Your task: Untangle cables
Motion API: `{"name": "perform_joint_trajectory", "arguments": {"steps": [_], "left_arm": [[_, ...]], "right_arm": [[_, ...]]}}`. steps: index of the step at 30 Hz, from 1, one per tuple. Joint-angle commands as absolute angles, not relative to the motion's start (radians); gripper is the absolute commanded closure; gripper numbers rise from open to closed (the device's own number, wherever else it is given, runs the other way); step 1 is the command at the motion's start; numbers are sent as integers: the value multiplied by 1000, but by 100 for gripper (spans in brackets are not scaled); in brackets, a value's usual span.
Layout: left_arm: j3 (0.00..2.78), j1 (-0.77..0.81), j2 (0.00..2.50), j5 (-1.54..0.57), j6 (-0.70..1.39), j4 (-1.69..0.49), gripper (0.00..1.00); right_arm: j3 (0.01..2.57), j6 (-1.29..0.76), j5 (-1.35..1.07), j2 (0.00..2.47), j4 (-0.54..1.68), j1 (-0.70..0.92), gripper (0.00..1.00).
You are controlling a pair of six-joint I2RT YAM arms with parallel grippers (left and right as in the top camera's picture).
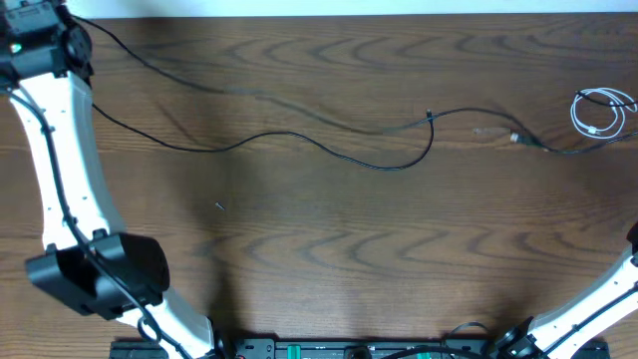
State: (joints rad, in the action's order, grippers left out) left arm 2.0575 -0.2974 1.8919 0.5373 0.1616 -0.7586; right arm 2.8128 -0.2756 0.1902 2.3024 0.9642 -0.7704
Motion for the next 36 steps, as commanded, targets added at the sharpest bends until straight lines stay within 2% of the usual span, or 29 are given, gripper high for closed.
{"name": "perform_joint_trajectory", "arguments": {"steps": [1, 5, 10, 14, 20, 21, 22, 23, 24, 31, 36], "left_arm": [[2066, -322, 1929, 569, 195, -754, 93], [2066, -345, 1954, 545, 231, -767, 93], [2066, -327, 1952, 399, 199, -744, 93], [2066, -282, 1952, 318, 154, -731, 93], [2066, -168, 1951, 314, 93, -711, 92], [2066, -146, 1950, 314, 80, -711, 93], [2066, -120, 1946, 314, 65, -711, 92], [2066, -98, 1944, 314, 51, -711, 93], [2066, -77, 1940, 314, 38, -711, 93], [2066, 49, 1880, 307, 7, -703, 93], [2066, 128, 1828, 122, 7, -711, 93]], "right_arm": [[2791, -255, 161, 2278, 950, -767, 99], [2756, -219, 107, 2278, 928, -768, 99], [2703, -162, 12, 2278, 882, -746, 99], [2671, -115, -8, 2278, 878, -707, 99], [2564, -88, -10, 2278, 883, -646, 98], [2534, -88, -6, 2278, 873, -639, 87], [2507, -88, -6, 2278, 866, -633, 57], [2483, -88, -5, 2278, 863, -628, 20], [2461, -88, -3, 2278, 864, -625, 1], [2460, 3, -30, 2272, 1015, -587, 1], [2460, 114, -161, 2263, 1139, -535, 1]]}}
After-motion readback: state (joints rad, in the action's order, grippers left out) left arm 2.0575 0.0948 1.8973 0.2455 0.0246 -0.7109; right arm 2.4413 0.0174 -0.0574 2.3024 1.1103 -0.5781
